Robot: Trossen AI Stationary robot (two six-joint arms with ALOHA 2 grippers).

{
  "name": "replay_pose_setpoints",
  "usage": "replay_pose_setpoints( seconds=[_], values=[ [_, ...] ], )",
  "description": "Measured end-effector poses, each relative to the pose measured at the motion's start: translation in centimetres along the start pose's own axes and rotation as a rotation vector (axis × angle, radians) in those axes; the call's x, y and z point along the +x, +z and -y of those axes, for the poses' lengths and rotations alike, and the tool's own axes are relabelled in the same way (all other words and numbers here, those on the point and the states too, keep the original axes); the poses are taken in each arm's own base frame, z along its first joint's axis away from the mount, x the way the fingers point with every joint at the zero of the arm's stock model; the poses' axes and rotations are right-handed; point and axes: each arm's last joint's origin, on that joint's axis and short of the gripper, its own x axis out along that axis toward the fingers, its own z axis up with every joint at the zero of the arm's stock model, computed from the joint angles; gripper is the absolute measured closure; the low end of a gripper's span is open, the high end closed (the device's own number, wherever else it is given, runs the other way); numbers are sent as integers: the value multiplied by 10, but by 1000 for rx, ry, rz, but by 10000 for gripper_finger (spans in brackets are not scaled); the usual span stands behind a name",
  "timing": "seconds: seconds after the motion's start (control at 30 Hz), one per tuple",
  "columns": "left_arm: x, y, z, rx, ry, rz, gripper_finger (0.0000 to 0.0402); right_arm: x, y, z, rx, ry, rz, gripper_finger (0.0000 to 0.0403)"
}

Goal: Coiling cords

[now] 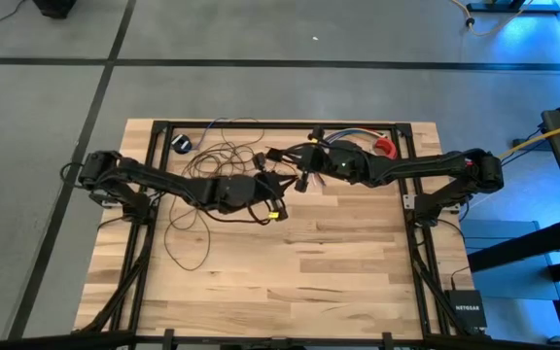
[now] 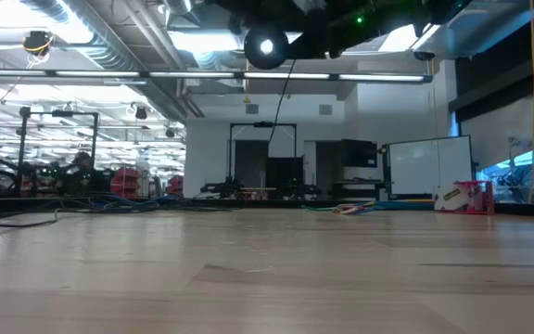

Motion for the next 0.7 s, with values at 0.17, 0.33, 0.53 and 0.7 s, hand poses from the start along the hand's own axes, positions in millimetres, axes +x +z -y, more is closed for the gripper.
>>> replay_pose_setpoints(
  seconds=[0.17, 0.33, 0.53, 0.7],
  values=[
    [7, -2, -9, 17, 18, -68, 397, 0, 1, -2, -1, 53, 19, 401],
    [17, -19, -7, 3, -20, -152, 398, 0, -2, -2, -7, 75, 9, 401],
    [21, -27, -3, 24, -7, -191, 398, 0, -1, -2, 20, 71, 7, 401],
    [17, -31, -4, 69, 95, -238, 397, 0, 9, 1, 83, 76, 13, 402]
  ],
)
